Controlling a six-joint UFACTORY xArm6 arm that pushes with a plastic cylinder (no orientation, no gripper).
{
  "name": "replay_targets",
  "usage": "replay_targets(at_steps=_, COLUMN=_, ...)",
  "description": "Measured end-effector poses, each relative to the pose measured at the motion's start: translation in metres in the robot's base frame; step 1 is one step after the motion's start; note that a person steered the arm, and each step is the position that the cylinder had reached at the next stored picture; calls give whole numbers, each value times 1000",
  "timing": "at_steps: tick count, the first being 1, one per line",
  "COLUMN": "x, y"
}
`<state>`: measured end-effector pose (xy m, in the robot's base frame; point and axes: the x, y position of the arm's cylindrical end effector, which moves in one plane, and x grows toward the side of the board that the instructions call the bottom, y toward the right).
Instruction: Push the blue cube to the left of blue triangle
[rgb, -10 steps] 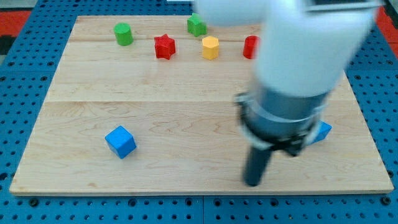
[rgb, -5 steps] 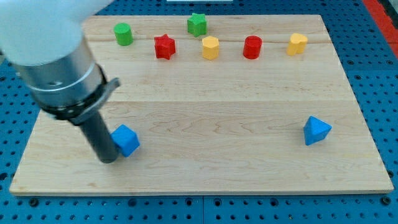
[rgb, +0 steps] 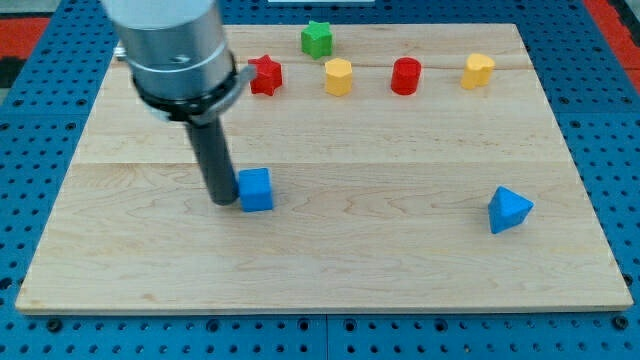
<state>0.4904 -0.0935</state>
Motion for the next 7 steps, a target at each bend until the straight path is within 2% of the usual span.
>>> replay_targets(at_steps=1, x=-2, y=32)
replay_targets(at_steps=3, x=-29, y=52)
replay_targets(at_steps=5, x=-28, y=122)
replay_targets(at_steps=7, x=-5, y=144)
